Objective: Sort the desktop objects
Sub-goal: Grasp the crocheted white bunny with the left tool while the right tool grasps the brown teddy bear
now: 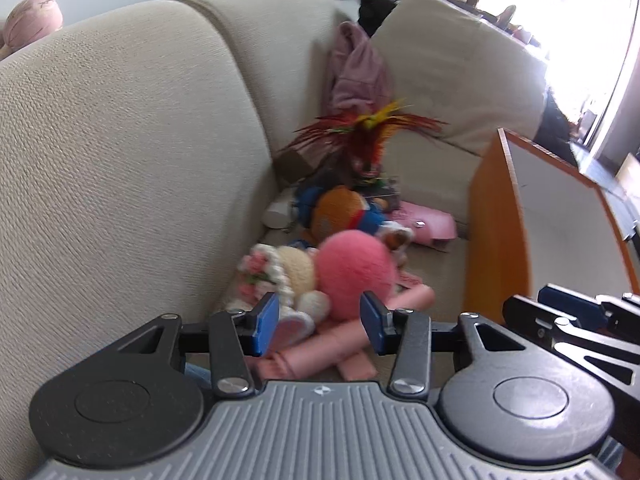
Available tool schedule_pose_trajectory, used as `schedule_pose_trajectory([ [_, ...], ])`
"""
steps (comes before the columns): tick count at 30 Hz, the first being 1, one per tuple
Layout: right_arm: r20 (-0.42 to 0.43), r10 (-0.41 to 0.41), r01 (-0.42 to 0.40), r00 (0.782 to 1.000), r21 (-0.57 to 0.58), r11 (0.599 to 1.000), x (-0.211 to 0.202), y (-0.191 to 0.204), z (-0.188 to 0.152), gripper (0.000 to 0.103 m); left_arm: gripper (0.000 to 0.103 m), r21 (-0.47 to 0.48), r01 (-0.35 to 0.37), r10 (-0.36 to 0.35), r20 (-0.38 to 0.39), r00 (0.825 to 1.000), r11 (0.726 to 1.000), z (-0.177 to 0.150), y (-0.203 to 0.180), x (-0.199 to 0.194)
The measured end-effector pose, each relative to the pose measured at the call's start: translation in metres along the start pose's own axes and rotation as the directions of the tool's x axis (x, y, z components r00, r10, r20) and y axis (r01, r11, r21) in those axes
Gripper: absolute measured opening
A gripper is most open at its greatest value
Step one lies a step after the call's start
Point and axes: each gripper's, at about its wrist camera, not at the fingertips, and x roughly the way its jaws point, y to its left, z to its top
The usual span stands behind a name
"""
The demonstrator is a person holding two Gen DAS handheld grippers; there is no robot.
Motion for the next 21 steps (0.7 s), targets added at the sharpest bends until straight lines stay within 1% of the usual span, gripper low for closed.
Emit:
schedule_pose_trajectory([
  [3, -0.009, 0.051, -0.052, 0.999, -0.030, 0.998, 0.013, 0.010, 0.012, 0.033, 0.053, 0.019, -0.028, 0.029, -0.037, 0.999, 0.999, 0.009, 0.012, 0.008],
  [6, -0.027, 0.079, -0.080, 0.996, -0.039, 0.996, 0.031, 0.015, 0.024, 0.033, 0.055, 0.027, -0.048, 0.050, -0.076, 0.996, 0.998, 0.016, 0.024, 0.018],
  [8, -0.044, 0.090, -0.092, 0.995, -0.043, 0.995, 0.044, 0.018, 0.031, 0.033, 0.057, 0.040, -0.040, 0.044, -0.107, 0.993, 0.998, 0.020, 0.027, 0.027],
  [10, -0.073, 0.108, -0.111, 0.991, -0.041, 0.993, 0.058, 0.018, 0.037, 0.034, 0.062, 0.049, -0.026, 0.033, -0.138, 0.990, 0.998, 0.023, 0.029, 0.036],
  [16, -0.141, 0.120, -0.128, 0.983, -0.050, 0.991, 0.098, 0.014, 0.053, 0.034, 0.062, 0.094, -0.003, 0.029, -0.273, 0.962, 0.996, 0.031, 0.032, 0.066],
  [19, -0.176, 0.123, -0.133, 0.977, -0.045, 0.990, 0.117, 0.010, 0.064, 0.034, 0.063, 0.127, 0.037, 0.005, -0.317, 0.949, 0.991, 0.031, 0.030, 0.078],
  [21, -0.200, 0.130, -0.144, 0.971, -0.054, 0.988, 0.131, 0.011, 0.070, 0.034, 0.067, 0.147, 0.053, -0.001, -0.336, 0.942, 0.988, 0.030, 0.029, 0.085],
])
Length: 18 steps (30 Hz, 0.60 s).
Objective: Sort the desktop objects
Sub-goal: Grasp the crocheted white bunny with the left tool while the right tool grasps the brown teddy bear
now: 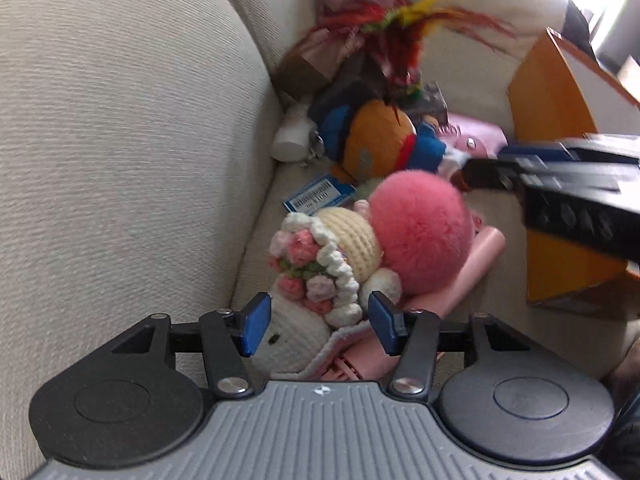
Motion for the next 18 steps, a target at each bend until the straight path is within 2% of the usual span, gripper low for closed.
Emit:
schedule_pose_trajectory([
  [6, -0.080, 0.002, -0.005, 0.997, -0.042, 0.999, 0.039, 0.001, 0.019, 0.035, 0.078, 0.008, 0.057, -0.057, -0.032, 0.998, 0.998, 0.009, 0.007, 0.013],
  [9, -0.104, -0.020, 0.012, 0.994, -0.083, 0.996, 0.056, 0.003, 0.026, 0.047, 0.082, 0.022, 0.080, -0.079, -0.039, 0.996, 0.997, 0.010, 0.009, 0.018],
  [16, -0.213, 0.012, -0.026, 0.977, -0.063, 0.998, 0.087, -0.003, 0.034, 0.051, 0.083, 0.104, 0.125, -0.118, -0.068, 0.991, 0.987, 0.006, 0.016, 0.015],
  [17, -0.217, 0.018, -0.032, 0.976, -0.064, 0.997, 0.088, -0.002, 0.034, 0.051, 0.083, 0.103, 0.130, -0.123, -0.072, 0.990, 0.986, 0.006, 0.017, 0.015],
  [18, -0.217, 0.021, -0.035, 0.976, -0.061, 0.998, 0.088, -0.002, 0.033, 0.047, 0.083, 0.102, 0.132, -0.125, -0.075, 0.989, 0.986, 0.006, 0.018, 0.016],
])
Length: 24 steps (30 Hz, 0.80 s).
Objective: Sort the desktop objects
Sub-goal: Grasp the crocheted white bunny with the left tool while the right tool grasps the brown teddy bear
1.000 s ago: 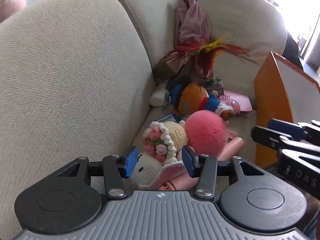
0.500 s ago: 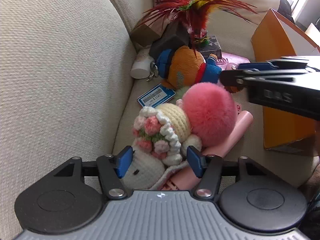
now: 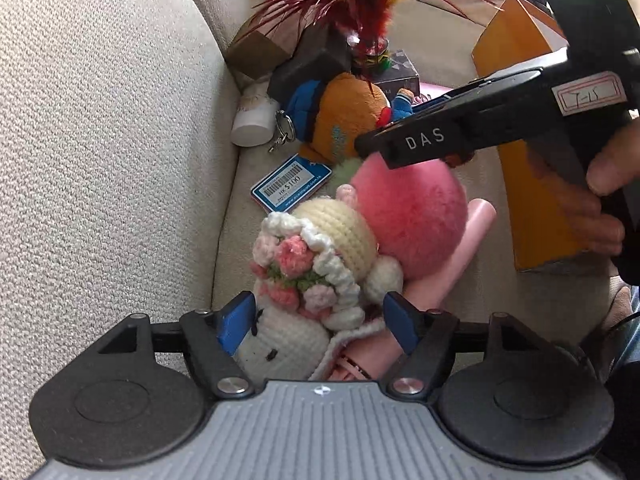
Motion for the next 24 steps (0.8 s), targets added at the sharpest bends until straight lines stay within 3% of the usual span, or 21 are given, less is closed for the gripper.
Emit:
schedule_pose_trajectory([
  [3, 0.013, 0.006, -0.005, 1.000, -0.011, 1.000, -0.006, 0.003, -0.002, 0.040, 0.082, 0.011, -0.011, 0.011, -0.012, 1.000, 1.000, 0.003, -0.001, 0.009],
  [5, 0.025, 0.008, -0.008, 1.000, -0.017, 1.000, -0.015, 0.004, -0.004, 0.038, 0.074, -0.003, -0.045, 0.045, -0.029, 0.999, 0.999, 0.004, -0.003, 0.014],
  [10, 0.121, -0.003, 0.010, 0.993, -0.055, 0.998, -0.054, 0.008, -0.014, 0.037, 0.050, -0.085, -0.043, 0.045, 0.024, 0.999, 0.995, -0.004, 0.007, 0.000],
  [13, 0.155, 0.030, -0.026, 0.987, -0.025, 0.999, -0.078, 0.003, -0.019, 0.037, 0.044, -0.146, -0.043, 0.052, 0.061, 0.997, 0.988, -0.012, 0.011, -0.012],
  [18, 0.221, 0.062, -0.067, 0.973, 0.018, 0.998, -0.118, 0.006, -0.029, 0.037, 0.042, -0.224, -0.040, 0.072, 0.138, 0.988, 0.974, -0.013, 0.015, -0.047],
  [24, 0.325, 0.036, -0.058, 0.945, 0.058, 0.997, -0.160, -0.002, -0.047, 0.037, 0.042, -0.217, -0.023, 0.083, 0.272, 0.959, 0.976, -0.001, -0.004, -0.099],
])
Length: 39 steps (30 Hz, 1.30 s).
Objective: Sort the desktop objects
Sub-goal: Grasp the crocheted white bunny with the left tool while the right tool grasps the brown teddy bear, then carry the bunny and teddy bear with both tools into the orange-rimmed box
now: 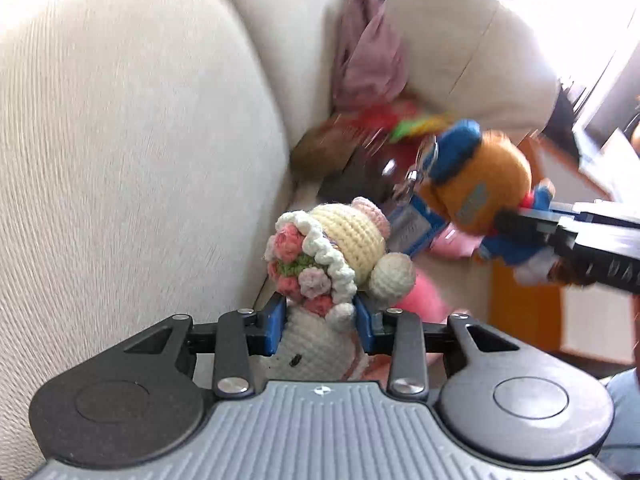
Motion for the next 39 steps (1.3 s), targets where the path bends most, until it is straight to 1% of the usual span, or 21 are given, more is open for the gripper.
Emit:
schedule_pose_trajectory([
  [3, 0.047, -0.034, 0.033, 0.998, 0.029, 0.999, -0.022, -0.011, -0.001, 0.037, 0.042, 0.021, 0.042, -0.043, 0.057, 0.997, 0.999, 0.013, -0.022, -0.017],
  [6, 0.079, -0.070, 0.065, 0.994, 0.072, 0.995, -0.043, -0.025, -0.002, 0.037, 0.042, 0.040, 0.102, -0.105, 0.099, 0.990, 0.994, 0.030, -0.041, -0.029],
  [9, 0.115, -0.124, 0.109, 0.986, 0.122, 0.986, -0.056, -0.046, -0.004, 0.037, 0.042, 0.076, 0.160, -0.169, 0.127, 0.977, 0.984, 0.045, -0.070, -0.035],
  [11, 0.138, -0.163, 0.140, 0.977, 0.167, 0.976, -0.073, -0.057, -0.008, 0.037, 0.042, 0.108, 0.203, -0.217, 0.137, 0.966, 0.973, 0.053, -0.094, -0.038],
  [13, 0.153, -0.212, 0.177, 0.965, 0.211, 0.961, -0.090, -0.073, -0.014, 0.037, 0.042, 0.137, 0.244, -0.262, 0.134, 0.956, 0.960, 0.053, -0.119, -0.040],
  [14, 0.155, -0.238, 0.199, 0.959, 0.231, 0.952, -0.096, -0.081, -0.020, 0.037, 0.042, 0.149, 0.264, -0.283, 0.126, 0.951, 0.953, 0.058, -0.135, -0.024],
  [15, 0.151, -0.263, 0.221, 0.953, 0.252, 0.942, -0.102, -0.089, -0.024, 0.037, 0.042, 0.160, 0.283, -0.302, 0.114, 0.946, 0.946, 0.055, -0.149, -0.016],
  [16, 0.141, -0.283, 0.238, 0.949, 0.271, 0.933, -0.106, -0.097, -0.030, 0.037, 0.042, 0.173, 0.303, -0.322, 0.097, 0.942, 0.937, 0.048, -0.161, -0.019],
  [18, 0.107, -0.311, 0.265, 0.944, 0.311, 0.913, -0.111, -0.113, -0.045, 0.037, 0.042, 0.211, 0.328, -0.346, 0.055, 0.937, 0.921, 0.040, -0.188, -0.003],
  [20, 0.061, -0.333, 0.291, 0.941, 0.353, 0.889, -0.111, -0.127, -0.063, 0.037, 0.042, 0.246, 0.332, -0.343, -0.001, 0.939, 0.911, 0.033, -0.212, 0.020],
  [22, 0.011, -0.349, 0.316, 0.937, 0.395, 0.863, -0.108, -0.141, -0.082, 0.037, 0.042, 0.287, 0.319, -0.318, -0.050, 0.947, 0.903, 0.023, -0.233, 0.042],
  [25, -0.053, -0.313, 0.300, 0.948, 0.471, 0.829, -0.096, -0.160, -0.104, 0.037, 0.042, 0.312, 0.290, -0.270, -0.107, 0.957, 0.905, 0.003, -0.249, 0.060],
  [27, -0.088, -0.299, 0.303, 0.950, 0.490, 0.818, -0.088, -0.160, -0.117, 0.036, 0.042, 0.321, 0.272, -0.241, -0.134, 0.961, 0.907, -0.007, -0.254, 0.070],
  [29, -0.103, -0.300, 0.312, 0.948, 0.477, 0.822, -0.079, -0.159, -0.123, 0.036, 0.042, 0.337, 0.249, -0.213, -0.141, 0.967, 0.908, -0.017, -0.253, 0.071],
  [30, -0.098, -0.317, 0.326, 0.943, 0.455, 0.829, -0.076, -0.156, -0.127, 0.036, 0.042, 0.344, 0.241, -0.203, -0.143, 0.969, 0.908, -0.021, -0.252, 0.069],
  [32, -0.097, -0.328, 0.337, 0.940, 0.432, 0.837, -0.076, -0.150, -0.128, 0.036, 0.042, 0.335, 0.229, -0.188, -0.153, 0.970, 0.914, -0.025, -0.246, 0.062],
  [36, -0.104, -0.309, 0.323, 0.945, 0.419, 0.848, -0.073, -0.142, -0.129, 0.036, 0.041, 0.317, 0.213, -0.164, -0.174, 0.971, 0.924, -0.037, -0.234, 0.057],
  [39, -0.114, -0.297, 0.318, 0.948, 0.401, 0.859, -0.073, -0.131, -0.134, 0.036, 0.039, 0.317, 0.190, -0.143, -0.167, 0.976, 0.929, -0.047, -0.227, 0.048],
])
